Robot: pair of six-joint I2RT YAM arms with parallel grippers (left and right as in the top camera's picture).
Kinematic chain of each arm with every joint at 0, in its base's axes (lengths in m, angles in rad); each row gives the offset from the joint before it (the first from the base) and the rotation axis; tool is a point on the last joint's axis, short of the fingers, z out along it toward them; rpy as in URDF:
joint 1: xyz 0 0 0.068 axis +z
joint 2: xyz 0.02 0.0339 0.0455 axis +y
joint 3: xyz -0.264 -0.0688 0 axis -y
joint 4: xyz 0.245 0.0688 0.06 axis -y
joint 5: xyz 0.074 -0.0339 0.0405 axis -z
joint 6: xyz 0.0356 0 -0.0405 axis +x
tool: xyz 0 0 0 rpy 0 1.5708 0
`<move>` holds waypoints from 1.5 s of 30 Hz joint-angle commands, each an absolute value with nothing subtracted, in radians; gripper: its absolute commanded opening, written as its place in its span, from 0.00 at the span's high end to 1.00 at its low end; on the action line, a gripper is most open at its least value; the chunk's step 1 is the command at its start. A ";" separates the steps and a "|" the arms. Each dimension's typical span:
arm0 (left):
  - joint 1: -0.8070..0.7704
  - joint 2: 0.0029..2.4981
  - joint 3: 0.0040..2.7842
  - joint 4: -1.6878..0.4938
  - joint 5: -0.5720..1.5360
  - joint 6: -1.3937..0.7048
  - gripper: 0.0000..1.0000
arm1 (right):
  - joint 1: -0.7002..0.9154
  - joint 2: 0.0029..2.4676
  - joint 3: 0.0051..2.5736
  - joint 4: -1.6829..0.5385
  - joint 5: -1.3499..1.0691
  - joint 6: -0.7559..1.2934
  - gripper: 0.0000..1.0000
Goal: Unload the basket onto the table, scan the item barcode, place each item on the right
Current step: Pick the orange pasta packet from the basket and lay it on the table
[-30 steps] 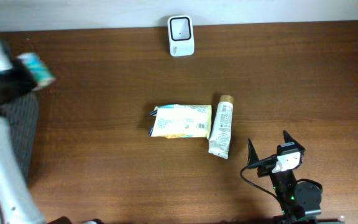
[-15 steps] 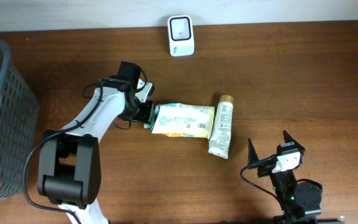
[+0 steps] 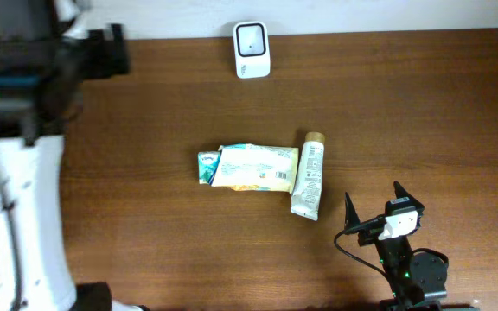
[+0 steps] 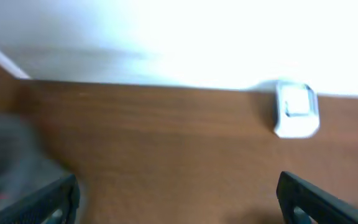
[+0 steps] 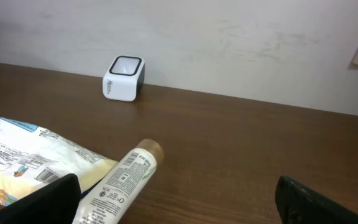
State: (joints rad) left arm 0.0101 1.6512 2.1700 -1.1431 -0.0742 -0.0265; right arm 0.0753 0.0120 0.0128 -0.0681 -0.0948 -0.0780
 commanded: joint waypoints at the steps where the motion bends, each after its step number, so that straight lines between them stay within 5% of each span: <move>1: 0.234 1.613 2.184 -1.177 -0.153 -0.117 0.01 | 0.072 0.006 0.006 -0.071 -0.097 -0.070 0.01; 8: 0.643 1.620 2.003 -1.159 -0.191 -0.233 0.01 | 0.072 0.006 0.006 -0.071 -0.097 -0.070 0.01; 13: 0.793 1.621 1.618 -0.888 -0.180 -0.080 0.01 | 0.072 0.006 0.006 -0.072 -0.097 -0.070 0.01; 21: 0.889 1.784 1.429 -0.616 -0.091 0.374 0.00 | 0.072 0.006 0.006 -0.072 -0.097 -0.070 0.01; 33: 0.913 2.045 1.429 -0.576 -0.108 0.399 0.01 | 0.072 0.006 0.006 -0.072 -0.097 -0.070 0.01; 36: 0.913 2.060 1.428 -0.576 -0.101 0.399 0.16 | 0.072 0.006 0.006 -0.071 -0.097 -0.070 0.01; 38: 0.913 2.061 1.428 -0.578 -0.101 0.397 0.78 | 0.072 0.006 0.006 -0.072 -0.097 -0.070 0.01; 39: 0.913 2.061 1.428 -0.580 -0.101 0.394 0.88 | 0.072 0.006 0.006 -0.072 -0.097 -0.070 0.02; 42: 0.905 2.051 1.430 -0.584 -0.099 0.383 0.99 | 0.072 0.006 0.006 -0.072 -0.097 -0.070 0.01; 45: 0.862 1.969 1.436 -0.583 -0.093 0.383 1.00 | 0.072 0.006 0.006 -0.071 -0.097 -0.070 0.02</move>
State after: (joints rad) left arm 0.9001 2.0113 1.4494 -0.5766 -0.1295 0.4072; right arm 0.0753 0.0120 0.0128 -0.0677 -0.0948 -0.0780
